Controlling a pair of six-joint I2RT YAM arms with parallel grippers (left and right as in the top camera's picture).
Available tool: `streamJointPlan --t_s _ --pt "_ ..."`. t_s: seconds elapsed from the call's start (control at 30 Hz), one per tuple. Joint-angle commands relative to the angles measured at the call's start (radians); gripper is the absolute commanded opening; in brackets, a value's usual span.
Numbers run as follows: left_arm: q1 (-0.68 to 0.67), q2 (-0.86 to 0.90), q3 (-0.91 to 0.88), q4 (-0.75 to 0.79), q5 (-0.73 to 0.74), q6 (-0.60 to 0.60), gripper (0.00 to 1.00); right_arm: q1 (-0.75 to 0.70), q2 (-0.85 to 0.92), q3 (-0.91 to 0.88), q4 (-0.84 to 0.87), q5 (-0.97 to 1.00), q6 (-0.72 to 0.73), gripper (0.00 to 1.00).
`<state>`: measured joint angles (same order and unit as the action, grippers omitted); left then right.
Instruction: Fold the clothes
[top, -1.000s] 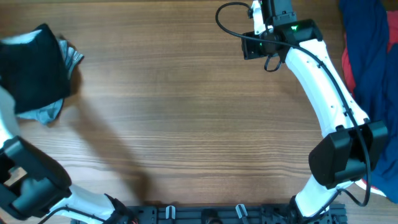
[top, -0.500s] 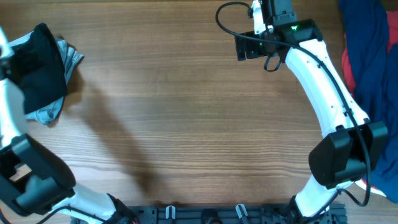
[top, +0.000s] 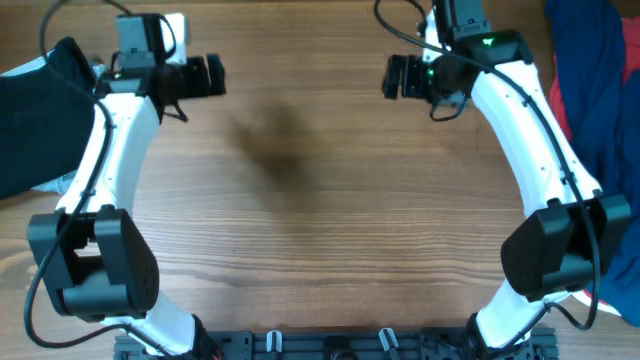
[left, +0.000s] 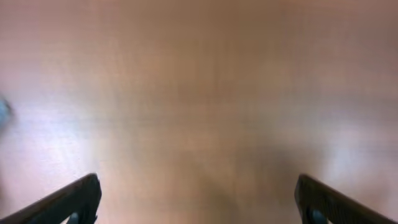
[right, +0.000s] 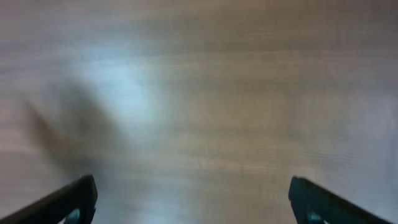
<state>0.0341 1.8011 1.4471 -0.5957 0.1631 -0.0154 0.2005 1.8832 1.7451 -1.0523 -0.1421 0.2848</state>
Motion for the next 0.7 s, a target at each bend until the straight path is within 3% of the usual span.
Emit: streamJointPlan --t_s 0.0,0.2,0.3,0.47,0.67 --pt "-0.004 -0.023 0.006 -0.174 0.061 -0.053 1.00 -0.008 0.007 -0.006 -0.073 -0.021 0.030 0.99" --pt "-0.006 -0.029 0.006 -0.565 0.161 -0.053 1.00 -0.008 -0.070 -0.006 -0.175 -0.046 0.006 0.99" --pt "-0.006 -0.034 0.006 -0.671 0.161 -0.043 1.00 -0.008 -0.155 -0.006 -0.176 -0.040 0.007 0.99" --pt "-0.020 -0.119 -0.016 -0.710 0.162 -0.019 1.00 0.013 -0.309 -0.006 -0.213 0.086 0.004 1.00" --pt "-0.059 -0.454 -0.142 -0.617 0.154 -0.055 1.00 0.122 -0.537 -0.110 -0.204 0.177 0.018 1.00"
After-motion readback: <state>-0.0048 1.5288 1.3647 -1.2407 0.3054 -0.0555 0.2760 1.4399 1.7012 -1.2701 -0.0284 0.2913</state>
